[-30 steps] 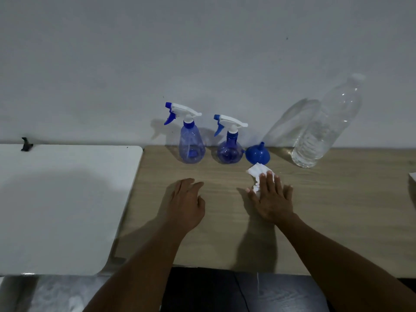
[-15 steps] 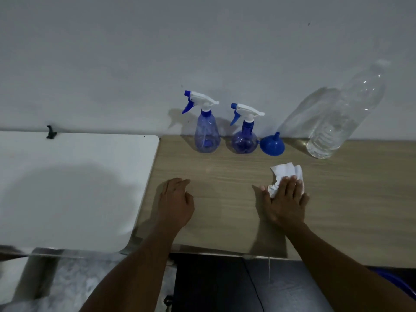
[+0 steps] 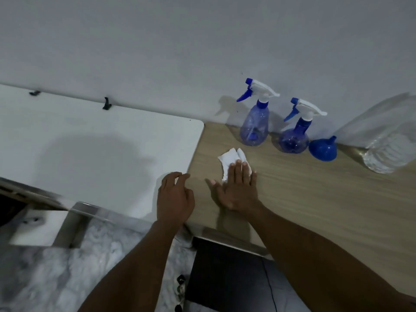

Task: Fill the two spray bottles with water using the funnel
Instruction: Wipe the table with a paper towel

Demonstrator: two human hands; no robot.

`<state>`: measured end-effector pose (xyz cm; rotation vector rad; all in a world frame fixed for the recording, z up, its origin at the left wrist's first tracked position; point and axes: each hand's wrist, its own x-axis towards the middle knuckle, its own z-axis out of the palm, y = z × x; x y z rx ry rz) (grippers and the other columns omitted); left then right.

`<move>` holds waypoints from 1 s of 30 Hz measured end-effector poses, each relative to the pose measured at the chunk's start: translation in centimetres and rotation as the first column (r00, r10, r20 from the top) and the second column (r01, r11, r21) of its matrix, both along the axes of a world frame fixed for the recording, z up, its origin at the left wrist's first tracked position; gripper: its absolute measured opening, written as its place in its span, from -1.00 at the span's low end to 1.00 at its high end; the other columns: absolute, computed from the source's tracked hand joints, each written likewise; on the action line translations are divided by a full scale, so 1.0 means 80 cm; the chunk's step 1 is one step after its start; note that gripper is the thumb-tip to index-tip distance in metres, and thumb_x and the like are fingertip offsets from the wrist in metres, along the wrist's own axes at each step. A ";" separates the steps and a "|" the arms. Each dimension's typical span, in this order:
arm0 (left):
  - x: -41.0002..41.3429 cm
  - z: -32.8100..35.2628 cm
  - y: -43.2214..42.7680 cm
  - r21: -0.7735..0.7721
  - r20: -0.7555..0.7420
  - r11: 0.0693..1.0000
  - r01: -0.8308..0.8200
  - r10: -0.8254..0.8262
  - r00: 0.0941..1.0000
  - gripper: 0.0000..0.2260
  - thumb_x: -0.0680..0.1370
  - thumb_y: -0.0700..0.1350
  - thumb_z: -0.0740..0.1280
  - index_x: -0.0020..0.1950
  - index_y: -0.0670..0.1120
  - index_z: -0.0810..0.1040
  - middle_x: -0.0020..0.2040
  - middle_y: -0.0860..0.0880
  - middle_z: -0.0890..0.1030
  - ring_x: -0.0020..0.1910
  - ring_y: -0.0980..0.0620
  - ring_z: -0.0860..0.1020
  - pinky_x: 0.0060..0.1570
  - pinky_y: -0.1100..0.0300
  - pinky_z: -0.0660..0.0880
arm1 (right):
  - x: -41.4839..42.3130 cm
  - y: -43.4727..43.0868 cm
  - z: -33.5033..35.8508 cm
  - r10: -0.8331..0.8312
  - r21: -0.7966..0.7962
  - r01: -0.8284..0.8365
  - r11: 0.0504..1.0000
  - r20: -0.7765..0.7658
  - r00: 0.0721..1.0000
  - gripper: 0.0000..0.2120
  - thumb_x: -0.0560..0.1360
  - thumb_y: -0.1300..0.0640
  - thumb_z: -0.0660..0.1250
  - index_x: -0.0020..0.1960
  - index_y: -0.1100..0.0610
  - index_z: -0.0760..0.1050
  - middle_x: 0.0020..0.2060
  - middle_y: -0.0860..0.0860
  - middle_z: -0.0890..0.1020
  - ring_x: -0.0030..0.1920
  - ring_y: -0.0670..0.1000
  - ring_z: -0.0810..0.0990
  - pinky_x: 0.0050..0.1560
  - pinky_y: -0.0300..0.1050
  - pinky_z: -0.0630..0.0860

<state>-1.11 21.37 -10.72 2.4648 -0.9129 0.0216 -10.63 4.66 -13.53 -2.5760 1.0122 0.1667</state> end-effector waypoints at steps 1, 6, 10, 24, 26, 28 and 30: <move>0.003 0.000 0.006 0.000 -0.005 1.000 -0.019 0.019 1.000 -0.62 0.45 -0.15 0.21 0.22 -0.13 0.60 0.20 -0.15 0.58 0.25 -0.18 0.48 0.19 -0.07 0.48 | 0.001 -0.002 0.005 0.007 0.009 -0.007 1.000 -0.004 1.000 -0.12 0.54 -0.43 -0.20 0.64 0.15 -0.12 0.63 0.10 -0.16 0.62 0.12 -0.24 0.54 0.29 -0.26; 0.005 0.001 0.016 -0.033 -0.007 0.999 -0.035 0.035 0.999 -0.62 0.43 -0.18 0.22 0.22 -0.14 0.60 0.19 -0.17 0.58 0.25 -0.20 0.48 0.15 -0.11 0.52 | 0.005 -0.039 0.016 -0.027 -0.063 0.033 0.998 0.089 0.996 -0.31 0.62 -0.32 -0.17 0.63 0.04 -0.01 0.64 0.02 -0.02 0.62 0.07 -0.11 0.52 0.35 -0.14; -0.003 0.007 0.015 -0.046 -0.018 0.999 -0.021 0.020 1.000 -0.63 0.45 -0.15 0.21 0.22 -0.12 0.59 0.20 -0.14 0.58 0.25 -0.16 0.48 0.18 -0.07 0.49 | 0.020 0.006 -0.001 0.184 -0.022 -0.185 0.983 -0.042 0.982 -0.14 0.53 -0.42 -0.31 0.64 0.12 -0.17 0.62 0.07 -0.21 0.61 0.06 -0.30 0.49 0.41 -0.27; -0.050 0.000 0.017 -0.058 -0.088 0.996 -0.071 0.066 0.994 -0.66 0.48 -0.23 0.31 0.25 -0.10 0.56 0.21 -0.13 0.55 0.25 -0.15 0.45 0.21 -0.05 0.48 | -0.097 0.051 0.002 0.441 -0.023 -0.442 0.897 -0.018 0.897 -0.04 0.43 -0.49 -0.48 0.63 0.10 -0.24 0.61 0.00 -0.27 0.59 -0.03 -0.36 0.56 0.24 -0.24; -0.068 0.001 0.006 -0.059 -0.101 0.997 -0.051 0.044 0.994 -0.66 0.48 -0.22 0.31 0.25 -0.09 0.56 0.21 -0.13 0.55 0.25 -0.16 0.46 0.19 -0.08 0.49 | -0.124 0.033 0.004 0.393 -0.032 -0.393 0.919 -0.016 0.919 -0.02 0.42 -0.49 -0.48 0.64 0.09 -0.21 0.62 0.00 -0.23 0.59 -0.03 -0.32 0.56 0.25 -0.22; -0.088 0.001 -0.007 -0.045 -0.097 0.999 -0.031 0.026 0.995 -0.65 0.47 -0.20 0.29 0.25 -0.07 0.57 0.22 -0.11 0.55 0.24 -0.16 0.46 0.16 -0.09 0.51 | -0.154 0.010 0.006 0.336 -0.045 -0.337 0.941 -0.011 0.942 -0.04 0.43 -0.49 -0.44 0.64 0.09 -0.20 0.62 0.00 -0.22 0.60 -0.04 -0.31 0.56 0.25 -0.23; -0.109 0.001 -0.022 -0.041 -0.111 0.999 -0.006 0.002 0.994 -0.65 0.47 -0.20 0.27 0.26 -0.08 0.57 0.22 -0.12 0.55 0.23 -0.17 0.47 0.17 -0.11 0.50 | -0.188 -0.016 0.008 0.278 -0.033 -0.278 0.960 -0.028 0.960 -0.01 0.40 -0.51 -0.47 0.64 0.08 -0.21 0.62 -0.01 -0.21 0.60 -0.04 -0.31 0.55 0.23 -0.28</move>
